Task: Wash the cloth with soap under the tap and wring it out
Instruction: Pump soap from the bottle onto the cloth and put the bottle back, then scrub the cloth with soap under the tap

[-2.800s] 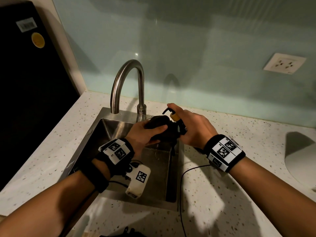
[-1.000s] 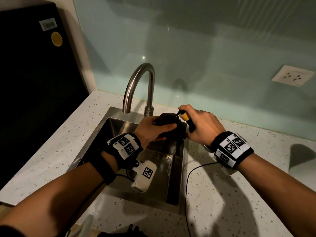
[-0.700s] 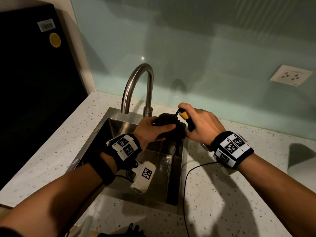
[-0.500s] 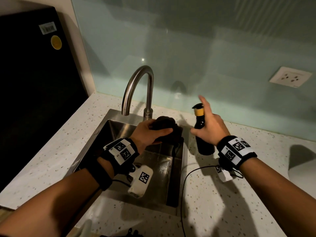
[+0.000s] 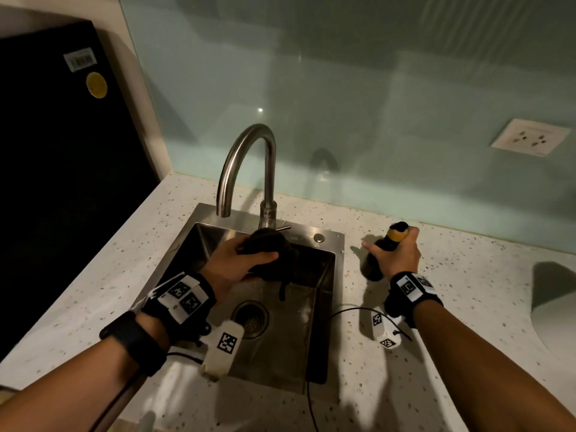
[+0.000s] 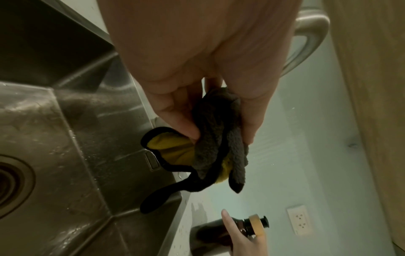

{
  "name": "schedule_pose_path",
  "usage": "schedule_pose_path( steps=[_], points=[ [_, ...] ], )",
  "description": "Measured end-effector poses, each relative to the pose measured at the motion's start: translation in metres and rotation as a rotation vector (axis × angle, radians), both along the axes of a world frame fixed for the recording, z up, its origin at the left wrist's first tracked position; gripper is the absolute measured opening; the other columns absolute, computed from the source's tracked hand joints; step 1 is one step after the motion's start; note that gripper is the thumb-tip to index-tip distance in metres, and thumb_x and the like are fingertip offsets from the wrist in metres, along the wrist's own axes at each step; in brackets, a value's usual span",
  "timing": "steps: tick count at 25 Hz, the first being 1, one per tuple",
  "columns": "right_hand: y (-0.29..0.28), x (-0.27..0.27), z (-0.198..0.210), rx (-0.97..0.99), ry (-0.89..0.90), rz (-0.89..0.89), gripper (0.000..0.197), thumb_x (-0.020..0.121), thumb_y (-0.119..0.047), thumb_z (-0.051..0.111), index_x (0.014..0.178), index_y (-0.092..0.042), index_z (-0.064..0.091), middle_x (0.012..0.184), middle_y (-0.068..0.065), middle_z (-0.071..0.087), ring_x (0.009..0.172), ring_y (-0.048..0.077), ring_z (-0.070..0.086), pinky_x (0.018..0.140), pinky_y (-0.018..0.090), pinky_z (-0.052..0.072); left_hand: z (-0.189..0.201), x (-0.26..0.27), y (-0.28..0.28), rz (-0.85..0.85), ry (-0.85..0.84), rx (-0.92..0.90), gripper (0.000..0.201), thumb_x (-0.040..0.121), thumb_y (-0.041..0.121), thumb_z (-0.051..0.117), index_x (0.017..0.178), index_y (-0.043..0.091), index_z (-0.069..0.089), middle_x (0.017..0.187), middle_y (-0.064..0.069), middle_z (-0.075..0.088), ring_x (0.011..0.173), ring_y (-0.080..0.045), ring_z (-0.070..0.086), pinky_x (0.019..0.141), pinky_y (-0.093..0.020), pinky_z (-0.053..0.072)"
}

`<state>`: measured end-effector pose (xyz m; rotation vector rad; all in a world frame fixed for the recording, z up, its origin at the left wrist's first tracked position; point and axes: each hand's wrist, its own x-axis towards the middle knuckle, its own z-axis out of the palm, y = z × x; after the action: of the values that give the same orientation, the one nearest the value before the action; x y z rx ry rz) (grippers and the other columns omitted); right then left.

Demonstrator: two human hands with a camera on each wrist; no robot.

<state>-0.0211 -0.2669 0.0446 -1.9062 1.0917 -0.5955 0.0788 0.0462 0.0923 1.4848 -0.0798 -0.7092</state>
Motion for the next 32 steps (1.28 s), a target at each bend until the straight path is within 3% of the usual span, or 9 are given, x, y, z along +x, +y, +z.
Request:
schedule_pose_path(
  steps=[5, 7, 10, 14, 16, 18, 21, 28, 32],
  points=[
    [0.014, -0.033, 0.017, 0.211, 0.019, -0.135, 0.116, 0.060, -0.024, 0.094, 0.148, -0.023, 0.018, 0.150, 0.017, 0.028, 0.135, 0.038, 0.038, 0.108, 0.045, 0.037, 0.002, 0.004, 0.016, -0.036, -0.006, 0.036, 0.051, 0.076, 0.011, 0.079, 0.123, 0.017, 0.062, 0.116, -0.006, 0.069, 0.105, -0.025, 0.068, 0.086, -0.039, 0.059],
    [0.038, -0.057, 0.047, 0.273, -0.181, -0.196, 0.099, 0.072, -0.027, 0.086, 0.147, -0.026, 0.021, 0.150, 0.013, 0.029, 0.132, 0.032, 0.041, 0.100, 0.033, 0.042, 0.003, 0.007, 0.023, -0.065, -0.024, 0.030, 0.058, 0.069, 0.012, 0.081, 0.123, 0.018, 0.063, 0.118, -0.007, 0.069, 0.107, -0.026, 0.067, 0.091, -0.043, 0.057],
    [0.104, -0.051, 0.068, 0.486, -0.267, 0.370, 0.043, 0.094, -0.032, 0.060, 0.135, -0.035, 0.044, 0.128, 0.000, 0.058, 0.106, 0.021, 0.064, 0.077, 0.028, 0.051, 0.005, 0.008, 0.026, -0.155, -0.046, -0.034, 0.070, 0.056, 0.016, 0.086, 0.122, 0.017, 0.062, 0.121, -0.010, 0.068, 0.111, -0.028, 0.066, 0.093, -0.047, 0.056],
    [0.161, -0.003, 0.047, 0.996, -0.142, 0.676, 0.045, 0.089, -0.033, 0.067, 0.131, -0.036, 0.053, 0.123, 0.004, 0.065, 0.108, 0.029, 0.065, 0.089, 0.052, 0.056, 0.007, 0.003, 0.008, -0.291, -0.165, 0.066, 0.075, 0.050, 0.023, 0.093, 0.118, 0.020, 0.062, 0.116, -0.006, 0.068, 0.106, -0.024, 0.068, 0.087, -0.041, 0.059],
    [0.168, 0.013, 0.027, 0.859, -0.200, 0.576, 0.028, 0.089, -0.025, 0.070, 0.117, -0.026, 0.066, 0.115, 0.010, 0.072, 0.107, 0.032, 0.068, 0.093, 0.050, 0.055, 0.001, 0.006, 0.004, -0.209, -0.198, 0.172, 0.071, 0.055, 0.032, 0.093, 0.118, 0.018, 0.062, 0.115, -0.005, 0.069, 0.104, -0.022, 0.068, 0.089, -0.042, 0.058],
    [0.172, 0.022, 0.016, 0.393, -0.145, 0.489, 0.018, 0.084, -0.036, 0.074, 0.100, -0.027, 0.070, 0.099, 0.000, 0.075, 0.096, 0.019, 0.071, 0.088, 0.039, 0.058, -0.004, 0.005, 0.004, -0.126, -0.147, 0.153, 0.052, 0.070, 0.021, 0.086, 0.117, 0.011, 0.065, 0.113, -0.013, 0.071, 0.101, -0.025, 0.070, 0.092, -0.046, 0.057],
    [0.177, 0.031, 0.019, 0.054, -0.076, 0.521, 0.020, 0.090, -0.042, 0.066, 0.101, -0.025, 0.069, 0.095, -0.007, 0.072, 0.090, 0.008, 0.068, 0.084, 0.027, 0.056, -0.006, 0.001, 0.004, -0.029, -0.016, 0.048, 0.036, 0.084, 0.011, 0.073, 0.118, 0.001, 0.065, 0.113, -0.021, 0.071, 0.104, -0.033, 0.069, 0.097, -0.050, 0.053],
    [0.181, 0.038, 0.021, 0.180, 0.077, 0.975, 0.077, 0.082, -0.008, 0.069, 0.146, -0.039, 0.038, 0.131, -0.003, 0.059, 0.118, 0.014, 0.058, 0.101, 0.033, 0.050, -0.010, 0.014, 0.017, 0.129, -0.029, 0.104, 0.031, 0.074, 0.008, 0.076, 0.102, 0.013, 0.063, 0.107, -0.018, 0.069, 0.101, -0.032, 0.068, 0.094, -0.052, 0.054],
    [0.179, 0.041, 0.015, -0.059, 0.146, 0.815, 0.045, 0.093, -0.009, 0.059, 0.135, -0.021, 0.053, 0.121, 0.003, 0.066, 0.112, 0.020, 0.064, 0.092, 0.027, 0.053, -0.003, 0.011, 0.022, -0.061, 0.032, 0.087, 0.028, 0.090, 0.026, 0.064, 0.114, 0.013, 0.065, 0.114, -0.011, 0.071, 0.107, -0.027, 0.065, 0.089, -0.045, 0.052]
  ],
)
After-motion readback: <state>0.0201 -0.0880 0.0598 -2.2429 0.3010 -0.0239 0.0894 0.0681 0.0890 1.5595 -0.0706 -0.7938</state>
